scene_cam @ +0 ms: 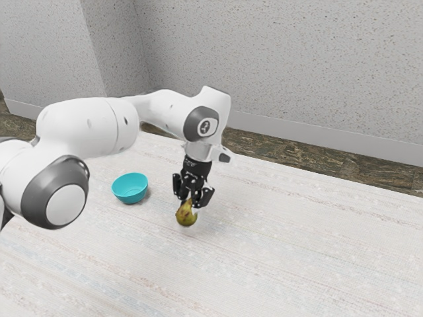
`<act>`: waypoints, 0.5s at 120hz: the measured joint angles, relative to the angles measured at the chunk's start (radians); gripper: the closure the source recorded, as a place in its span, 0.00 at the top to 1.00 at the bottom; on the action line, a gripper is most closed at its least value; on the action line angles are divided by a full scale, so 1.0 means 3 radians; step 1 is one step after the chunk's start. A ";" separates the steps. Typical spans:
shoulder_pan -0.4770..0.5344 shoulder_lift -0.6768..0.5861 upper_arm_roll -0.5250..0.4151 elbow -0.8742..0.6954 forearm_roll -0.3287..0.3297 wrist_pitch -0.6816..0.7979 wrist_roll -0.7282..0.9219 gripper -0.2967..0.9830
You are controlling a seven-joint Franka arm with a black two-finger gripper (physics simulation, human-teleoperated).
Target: Place the pear in the bowl.
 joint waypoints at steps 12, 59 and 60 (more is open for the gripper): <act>0.0090 -0.0121 0.0000 -0.0010 0.0073 -0.0044 0.0001 0.14; 0.0769 -0.0245 0.0094 0.0161 0.0289 -0.0111 0.0079 0.14; 0.0777 -0.0244 0.0100 0.0168 0.0291 -0.0108 0.0084 0.14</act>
